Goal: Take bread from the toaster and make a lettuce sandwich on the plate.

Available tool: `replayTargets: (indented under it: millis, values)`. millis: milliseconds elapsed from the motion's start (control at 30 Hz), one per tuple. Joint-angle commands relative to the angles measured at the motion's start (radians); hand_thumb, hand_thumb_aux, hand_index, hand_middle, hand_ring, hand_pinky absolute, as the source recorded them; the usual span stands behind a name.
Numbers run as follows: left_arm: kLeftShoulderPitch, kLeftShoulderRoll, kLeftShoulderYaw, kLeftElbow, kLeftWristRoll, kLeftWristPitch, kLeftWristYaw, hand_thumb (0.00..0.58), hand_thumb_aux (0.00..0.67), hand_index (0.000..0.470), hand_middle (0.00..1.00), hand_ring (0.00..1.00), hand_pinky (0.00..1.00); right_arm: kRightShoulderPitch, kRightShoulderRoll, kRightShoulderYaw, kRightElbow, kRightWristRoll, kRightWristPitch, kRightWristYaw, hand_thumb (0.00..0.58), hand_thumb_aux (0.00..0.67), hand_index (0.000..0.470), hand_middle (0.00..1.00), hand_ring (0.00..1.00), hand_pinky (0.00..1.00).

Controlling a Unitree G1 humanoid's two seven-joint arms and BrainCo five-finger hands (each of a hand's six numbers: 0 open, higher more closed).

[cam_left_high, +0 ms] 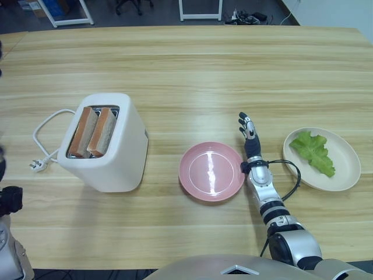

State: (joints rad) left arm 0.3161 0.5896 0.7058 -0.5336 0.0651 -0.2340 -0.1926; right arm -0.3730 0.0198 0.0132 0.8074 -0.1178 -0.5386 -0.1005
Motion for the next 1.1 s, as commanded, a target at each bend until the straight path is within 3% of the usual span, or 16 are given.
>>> replayTargets:
  millis: [33, 233, 700, 733, 767, 800, 833, 933, 1100]
  values:
    - [-0.038, 0.038, -0.14, 0.204, 0.411, 0.136, 0.12, 0.0, 0.0, 0.0, 0.0, 0.0, 0.0, -0.008, -0.007, 0.005, 0.007, -0.002, 0.0, 0.005, 0.0, 0.0, 0.0, 0.0, 0.0, 0.0]
    - [-0.076, 0.093, -0.231, 0.347, 0.616, 0.196, 0.188, 0.0, 0.0, 0.0, 0.0, 0.0, 0.0, 0.005, -0.016, 0.005, -0.003, 0.001, 0.002, 0.007, 0.0, 0.0, 0.0, 0.0, 0.0, 0.0]
    - [0.016, 0.089, -0.215, 0.246, 0.581, 0.204, 0.132, 0.009, 0.005, 0.004, 0.0, 0.0, 0.0, 0.016, -0.021, 0.013, -0.013, -0.002, 0.012, 0.012, 0.0, 0.0, 0.0, 0.0, 0.0, 0.0]
    - [0.027, 0.084, -0.2, 0.228, 0.564, 0.205, 0.124, 0.075, 0.045, 0.031, 0.0, 0.0, 0.0, 0.017, -0.021, 0.013, -0.013, -0.002, 0.013, 0.013, 0.0, 0.0, 0.0, 0.0, 0.0, 0.0]
    - [0.032, 0.076, -0.185, 0.213, 0.547, 0.214, 0.12, 0.19, 0.121, 0.085, 0.0, 0.0, 0.0, 0.018, -0.022, 0.013, -0.014, -0.001, 0.014, 0.013, 0.0, 0.0, 0.0, 0.0, 0.0, 0.0]
    - [0.038, 0.072, -0.169, 0.2, 0.532, 0.219, 0.114, 0.251, 0.166, 0.116, 0.0, 0.0, 0.0, 0.019, -0.022, 0.013, -0.014, -0.001, 0.016, 0.013, 0.0, 0.0, 0.0, 0.0, 0.0, 0.0]
    - [0.043, 0.068, -0.152, 0.184, 0.509, 0.219, 0.107, 0.432, 0.331, 0.232, 0.0, 0.0, 0.0, 0.02, -0.023, 0.013, -0.014, -0.001, 0.018, 0.013, 0.0, 0.0, 0.0, 0.0, 0.0, 0.0]
    - [0.059, 0.059, -0.126, 0.134, 0.455, 0.217, 0.076, 0.496, 0.415, 0.291, 0.0, 0.0, 0.0, 0.021, -0.024, 0.016, -0.01, -0.002, 0.022, 0.012, 0.0, 0.0, 0.0, 0.0, 0.0, 0.0]
    - [0.099, 0.054, -0.133, 0.109, 0.405, 0.199, 0.014, 0.491, 0.407, 0.286, 0.0, 0.0, 0.0, 0.024, -0.022, 0.022, -0.013, -0.004, 0.029, 0.013, 0.0, 0.0, 0.0, 0.0, 0.0, 0.0]
